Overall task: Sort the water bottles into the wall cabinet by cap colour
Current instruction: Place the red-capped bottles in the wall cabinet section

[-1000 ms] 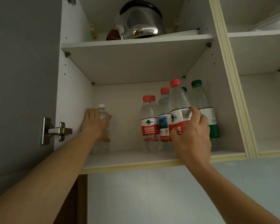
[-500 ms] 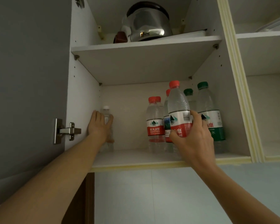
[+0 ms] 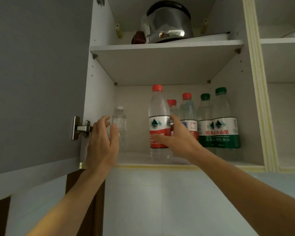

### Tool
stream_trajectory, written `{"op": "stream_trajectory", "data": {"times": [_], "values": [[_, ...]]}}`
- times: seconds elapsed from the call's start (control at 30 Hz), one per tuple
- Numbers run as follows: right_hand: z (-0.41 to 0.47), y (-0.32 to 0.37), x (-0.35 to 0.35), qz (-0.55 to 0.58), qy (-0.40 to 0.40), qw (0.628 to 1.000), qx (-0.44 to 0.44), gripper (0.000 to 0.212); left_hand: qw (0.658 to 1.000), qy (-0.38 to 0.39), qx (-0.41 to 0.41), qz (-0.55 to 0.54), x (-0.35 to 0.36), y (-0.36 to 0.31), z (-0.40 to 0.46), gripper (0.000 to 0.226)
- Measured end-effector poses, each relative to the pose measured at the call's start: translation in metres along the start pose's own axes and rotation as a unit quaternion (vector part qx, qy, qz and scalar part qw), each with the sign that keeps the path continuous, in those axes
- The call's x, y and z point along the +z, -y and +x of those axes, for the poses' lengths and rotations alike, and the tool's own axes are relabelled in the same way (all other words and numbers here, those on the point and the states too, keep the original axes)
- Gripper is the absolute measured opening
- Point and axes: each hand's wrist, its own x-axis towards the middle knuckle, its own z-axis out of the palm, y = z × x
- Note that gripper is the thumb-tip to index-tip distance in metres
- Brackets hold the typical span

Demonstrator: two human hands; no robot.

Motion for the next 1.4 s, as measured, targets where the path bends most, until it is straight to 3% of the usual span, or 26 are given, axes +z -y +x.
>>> {"op": "stream_trajectory", "data": {"times": [0.13,0.27,0.47,0.6,0.73,1.4], "values": [[0.036,0.003,0.030,-0.026,0.091,0.995,0.030,0.054,0.999,-0.043,0.006,-0.015,0.001,0.000,-0.004,0.049],[0.073,-0.003,0.052,-0.098,0.123,0.985,0.071,0.050,0.996,-0.080,0.021,-0.021,0.002,0.003,-0.005,0.047],[0.116,-0.008,0.079,-0.099,0.166,0.974,0.114,0.045,0.995,-0.088,0.038,-0.010,0.003,0.003,-0.001,0.046],[0.135,-0.015,0.093,-0.116,0.179,0.968,0.129,0.046,0.995,-0.088,0.045,0.027,0.002,0.003,-0.002,0.050],[0.151,-0.023,0.102,-0.123,0.182,0.964,0.152,0.029,0.993,-0.097,0.056,0.031,0.002,0.005,-0.002,0.050],[0.163,-0.036,0.121,-0.185,0.146,0.962,0.139,0.044,0.994,-0.090,0.055,0.028,0.004,0.010,0.001,0.047]]}}
